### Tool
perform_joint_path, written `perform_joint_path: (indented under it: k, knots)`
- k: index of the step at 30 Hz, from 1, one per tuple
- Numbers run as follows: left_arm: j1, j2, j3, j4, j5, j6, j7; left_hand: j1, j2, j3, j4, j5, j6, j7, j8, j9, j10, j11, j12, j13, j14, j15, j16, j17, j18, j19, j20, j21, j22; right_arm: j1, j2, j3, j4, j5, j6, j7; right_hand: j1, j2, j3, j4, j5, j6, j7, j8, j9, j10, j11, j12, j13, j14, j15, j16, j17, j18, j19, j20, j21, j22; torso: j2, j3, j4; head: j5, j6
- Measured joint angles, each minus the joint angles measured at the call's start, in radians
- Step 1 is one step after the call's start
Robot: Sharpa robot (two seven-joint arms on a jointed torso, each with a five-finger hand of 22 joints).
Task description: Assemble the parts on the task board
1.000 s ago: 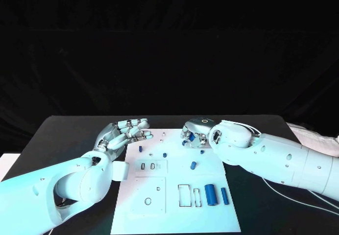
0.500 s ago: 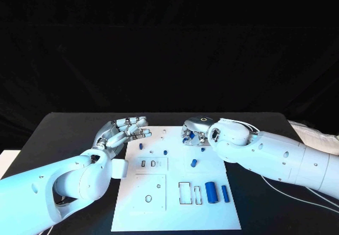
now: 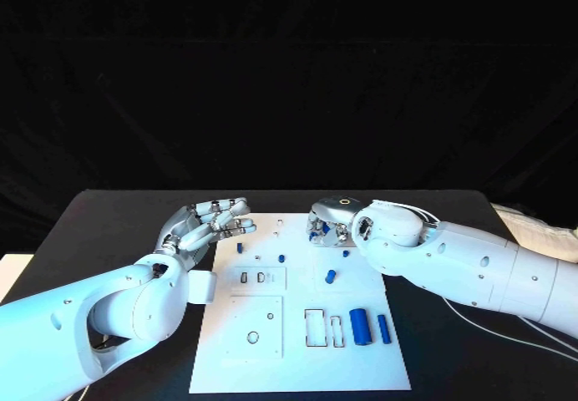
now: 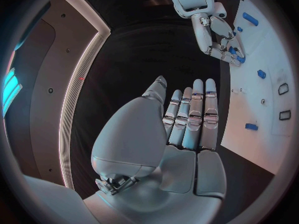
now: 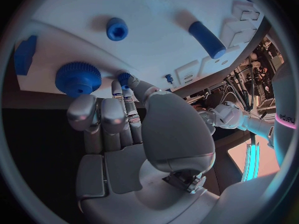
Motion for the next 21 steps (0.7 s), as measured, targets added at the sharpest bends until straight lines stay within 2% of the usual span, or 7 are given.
perform_joint_path:
  k: [4, 13, 21]
  knots:
    - [0.000, 0.000, 0.000, 0.000, 0.000, 0.000, 0.000, 0.000, 0.000, 0.000, 0.000, 0.000, 0.000, 0.000, 0.000, 0.000, 0.000, 0.000, 0.000, 0.000, 0.000, 0.000, 0.000, 0.000, 0.000, 0.003, 0.003, 0.000, 0.000, -0.002, 0.001, -0.001, 0.005, -0.001, -0.029, -0.001, 0.008, 0.000, 0.007, -0.001, -0.003, 0.004, 0.004, 0.002, 0.002, 0.004, 0.004, -0.003, 0.000, 0.000, 0.000, 0.005, 0.004, 0.000, 0.000, 0.000, 0.003, 0.005, 0.001, -0.0003, 0.0015, -0.001, 0.001]
    - [0.000, -0.002, 0.000, 0.004, 0.001, 0.000, -0.001, 0.000, 0.000, 0.000, 0.000, 0.000, 0.000, 0.000, 0.000, 0.000, 0.000, 0.000, 0.000, 0.000, 0.000, 0.000, 0.000, 0.000, 0.000, 0.003, 0.003, 0.000, 0.000, -0.001, 0.017, 0.000, 0.013, -0.001, -0.139, -0.014, 0.015, -0.004, 0.026, -0.007, -0.008, 0.003, 0.004, 0.001, 0.002, 0.004, 0.004, -0.007, 0.000, 0.000, 0.000, 0.015, 0.007, 0.000, 0.000, 0.000, 0.012, 0.012, 0.004, -0.0011, 0.0058, 0.004, 0.005]
    - [0.000, -0.004, 0.000, 0.013, 0.001, 0.000, -0.001, 0.000, 0.000, 0.000, 0.000, 0.000, 0.000, 0.000, 0.000, -0.001, 0.000, 0.000, 0.000, 0.000, 0.000, 0.000, 0.000, 0.001, 0.000, 0.003, 0.003, 0.000, 0.000, 0.002, 0.049, 0.000, -0.007, -0.001, -0.212, -0.029, 0.020, -0.007, 0.029, -0.010, -0.011, 0.003, 0.004, -0.002, 0.002, 0.004, 0.004, -0.005, -0.001, 0.000, 0.000, 0.014, 0.007, 0.000, 0.000, 0.000, 0.012, 0.012, 0.006, -0.0029, 0.0092, 0.005, 0.005]
